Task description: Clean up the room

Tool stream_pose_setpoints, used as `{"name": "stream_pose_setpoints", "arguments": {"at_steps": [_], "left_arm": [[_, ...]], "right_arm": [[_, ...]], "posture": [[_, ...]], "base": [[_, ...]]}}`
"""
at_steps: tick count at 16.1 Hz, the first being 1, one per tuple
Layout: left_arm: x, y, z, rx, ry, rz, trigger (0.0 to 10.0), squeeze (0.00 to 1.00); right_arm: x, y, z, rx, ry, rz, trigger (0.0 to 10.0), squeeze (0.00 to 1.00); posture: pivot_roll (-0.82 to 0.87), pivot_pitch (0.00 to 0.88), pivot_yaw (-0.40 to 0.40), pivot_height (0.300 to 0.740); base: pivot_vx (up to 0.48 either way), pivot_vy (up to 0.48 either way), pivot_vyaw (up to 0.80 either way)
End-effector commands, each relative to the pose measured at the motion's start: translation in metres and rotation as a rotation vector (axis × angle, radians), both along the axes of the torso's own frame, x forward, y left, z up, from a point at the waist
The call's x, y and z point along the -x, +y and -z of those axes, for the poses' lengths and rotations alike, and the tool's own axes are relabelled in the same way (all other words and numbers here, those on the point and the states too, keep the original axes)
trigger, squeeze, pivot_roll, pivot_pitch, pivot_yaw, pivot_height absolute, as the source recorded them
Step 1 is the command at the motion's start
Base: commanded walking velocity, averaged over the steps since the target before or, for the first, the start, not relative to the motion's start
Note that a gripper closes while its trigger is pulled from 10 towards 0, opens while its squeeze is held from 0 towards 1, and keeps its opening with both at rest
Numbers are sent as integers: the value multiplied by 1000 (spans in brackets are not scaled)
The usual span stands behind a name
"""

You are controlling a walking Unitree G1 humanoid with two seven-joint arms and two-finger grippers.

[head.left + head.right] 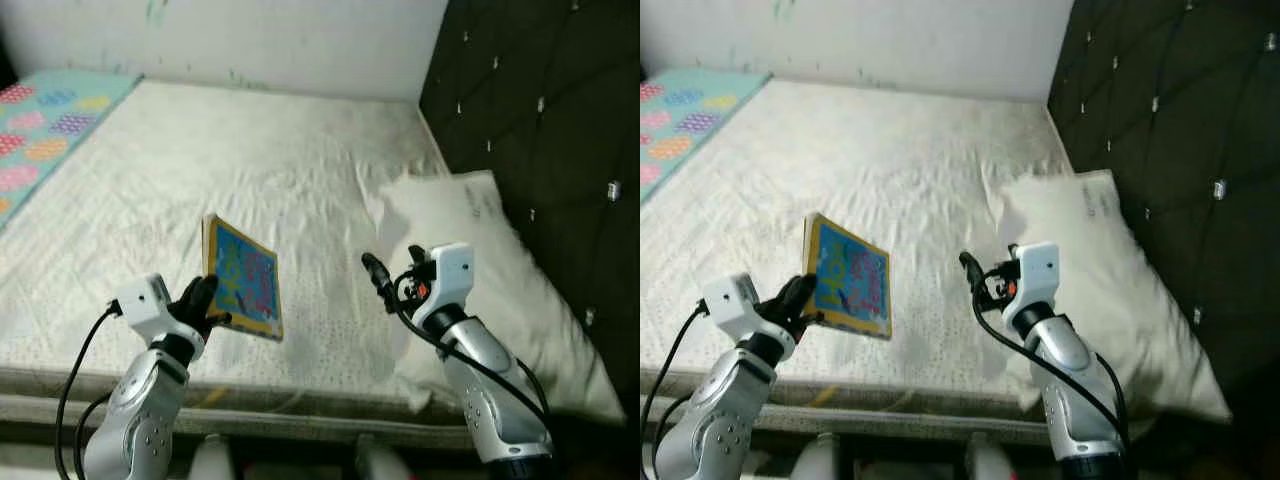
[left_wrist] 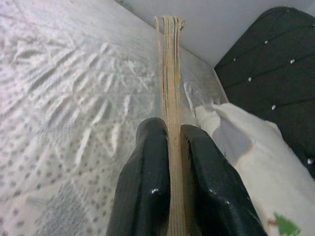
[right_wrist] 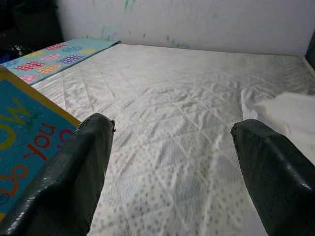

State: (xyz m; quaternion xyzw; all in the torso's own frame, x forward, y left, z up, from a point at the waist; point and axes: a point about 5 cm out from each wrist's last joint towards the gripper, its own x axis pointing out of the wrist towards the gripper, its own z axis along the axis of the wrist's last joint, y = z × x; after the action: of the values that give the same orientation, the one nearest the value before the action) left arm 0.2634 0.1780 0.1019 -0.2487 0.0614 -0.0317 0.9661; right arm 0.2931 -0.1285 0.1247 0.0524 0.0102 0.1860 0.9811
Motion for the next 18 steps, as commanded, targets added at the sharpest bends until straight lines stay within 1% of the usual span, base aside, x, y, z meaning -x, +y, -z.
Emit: {"name": "stream_pose_setpoints", "arguments": {"at_steps": [1,18], "left_arm": [[-4,1,-12,-2,-52,-4,10000,0],[-4,2,-13,5,-63,-16,10000,0]], "right_arm": [[-1,-1,-4,-2,-18,0,10000,0],[-2,0,-4,0,-18,-2,10000,0]], "posture": [[-76,49,-50,607],[-76,47,-50,607]], "base": [[0,0,0],[0,0,0]]}}
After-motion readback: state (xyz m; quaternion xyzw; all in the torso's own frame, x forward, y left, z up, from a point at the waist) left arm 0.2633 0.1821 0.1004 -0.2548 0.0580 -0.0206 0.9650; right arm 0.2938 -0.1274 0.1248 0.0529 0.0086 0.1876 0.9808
